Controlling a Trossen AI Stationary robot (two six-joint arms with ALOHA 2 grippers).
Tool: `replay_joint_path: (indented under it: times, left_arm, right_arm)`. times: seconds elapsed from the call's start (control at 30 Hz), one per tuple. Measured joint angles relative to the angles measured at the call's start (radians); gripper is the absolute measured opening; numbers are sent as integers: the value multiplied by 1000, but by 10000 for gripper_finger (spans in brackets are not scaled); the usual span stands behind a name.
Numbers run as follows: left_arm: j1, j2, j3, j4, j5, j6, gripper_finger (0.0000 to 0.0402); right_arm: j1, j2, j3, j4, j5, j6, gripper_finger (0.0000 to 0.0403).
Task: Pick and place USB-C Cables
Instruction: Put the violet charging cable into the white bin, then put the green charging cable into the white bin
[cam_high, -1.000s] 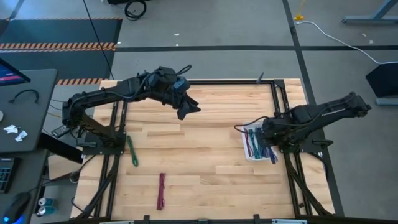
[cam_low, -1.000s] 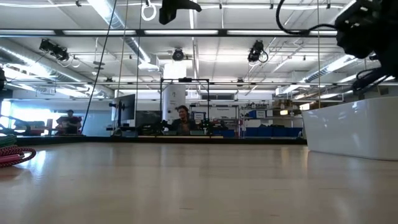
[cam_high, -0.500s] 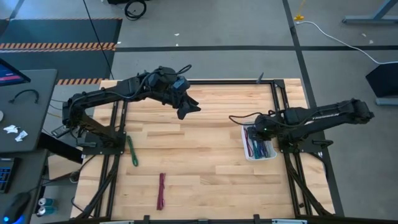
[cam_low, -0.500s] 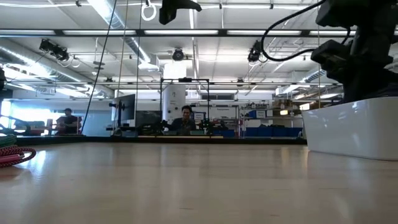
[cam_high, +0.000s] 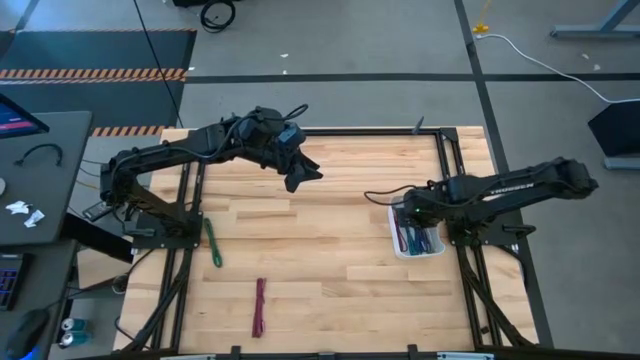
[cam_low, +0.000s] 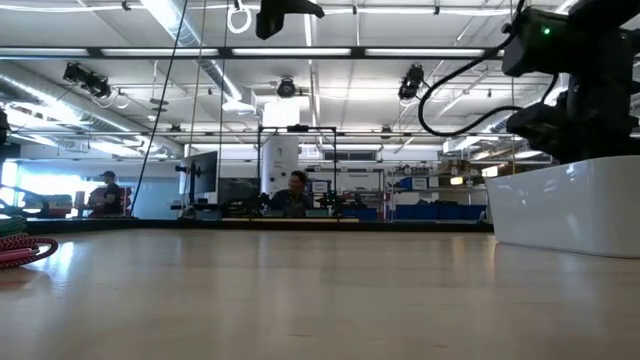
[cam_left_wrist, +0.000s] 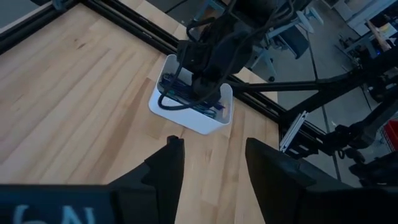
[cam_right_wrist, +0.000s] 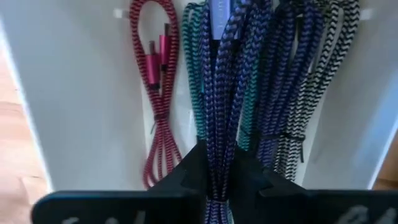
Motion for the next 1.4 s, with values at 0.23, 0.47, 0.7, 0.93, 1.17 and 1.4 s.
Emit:
replay_joint_path:
  times: [0.23, 0.47, 0.7, 0.93, 1.17, 1.4]
  left_arm:
    - [0, 0, 0, 0, 0, 0, 173]
    - [0, -35, 0, -16, 21, 0, 172]
    - [-12, -142, 0, -149, -42, 43, 172]
    - [-85, -256, 1, -426, -254, 47, 172]
    - [-209, -309, -13, -693, -399, -137, 172]
    - [-415, -338, -198, -741, -453, -508, 172]
  right_arm:
    - [0, 8, -1, 0, 6, -7, 89]
    - [19, -28, 88, -60, 63, -10, 112]
    - [120, -24, 277, -20, 430, -30, 106]
    - [201, 15, 342, 261, 688, -237, 105]
    - [207, 93, 339, 560, 676, -394, 105]
    - [164, 176, 338, 607, 569, -520, 106]
